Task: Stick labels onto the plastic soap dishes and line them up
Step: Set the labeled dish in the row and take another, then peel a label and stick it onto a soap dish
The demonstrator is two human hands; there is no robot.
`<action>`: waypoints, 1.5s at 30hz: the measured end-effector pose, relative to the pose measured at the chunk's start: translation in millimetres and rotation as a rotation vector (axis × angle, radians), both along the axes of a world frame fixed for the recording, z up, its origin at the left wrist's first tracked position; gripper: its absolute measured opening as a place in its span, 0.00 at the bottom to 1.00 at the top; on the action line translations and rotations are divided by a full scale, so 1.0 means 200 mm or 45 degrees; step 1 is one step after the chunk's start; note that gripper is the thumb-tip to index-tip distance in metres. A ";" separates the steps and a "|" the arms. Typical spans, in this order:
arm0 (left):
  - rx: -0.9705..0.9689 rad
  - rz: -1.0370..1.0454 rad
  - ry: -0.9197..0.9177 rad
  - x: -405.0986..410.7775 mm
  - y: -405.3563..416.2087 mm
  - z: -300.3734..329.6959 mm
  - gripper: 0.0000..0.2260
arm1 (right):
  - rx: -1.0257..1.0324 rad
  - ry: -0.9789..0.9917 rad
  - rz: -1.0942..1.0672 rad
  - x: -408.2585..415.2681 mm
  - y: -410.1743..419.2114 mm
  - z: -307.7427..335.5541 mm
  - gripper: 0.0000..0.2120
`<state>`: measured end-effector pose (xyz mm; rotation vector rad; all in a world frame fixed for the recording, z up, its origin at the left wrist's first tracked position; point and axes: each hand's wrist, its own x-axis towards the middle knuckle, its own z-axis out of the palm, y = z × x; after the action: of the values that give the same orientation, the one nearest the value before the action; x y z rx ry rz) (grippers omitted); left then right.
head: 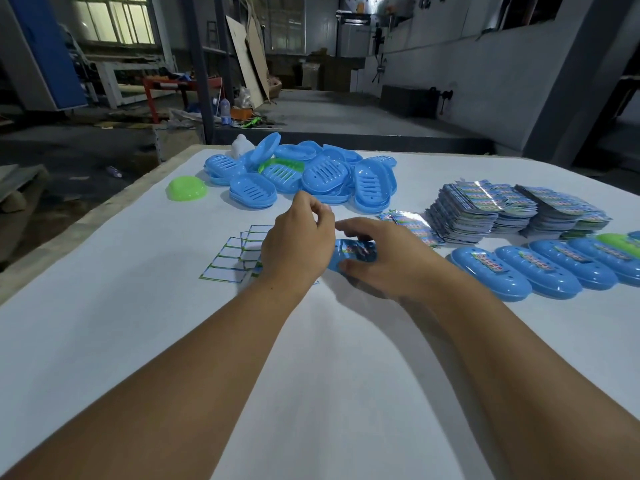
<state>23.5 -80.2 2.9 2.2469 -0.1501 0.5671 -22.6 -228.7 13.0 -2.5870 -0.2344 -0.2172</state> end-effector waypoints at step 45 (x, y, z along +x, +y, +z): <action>0.412 0.230 -0.085 0.37 0.34 0.01 0.14 | -0.125 -0.233 -0.194 0.00 0.02 -0.04 0.13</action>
<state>97.6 -11.6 4.0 2.5737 -0.0763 0.7595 -22.8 -224.5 5.0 -2.6860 -0.1159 -0.5104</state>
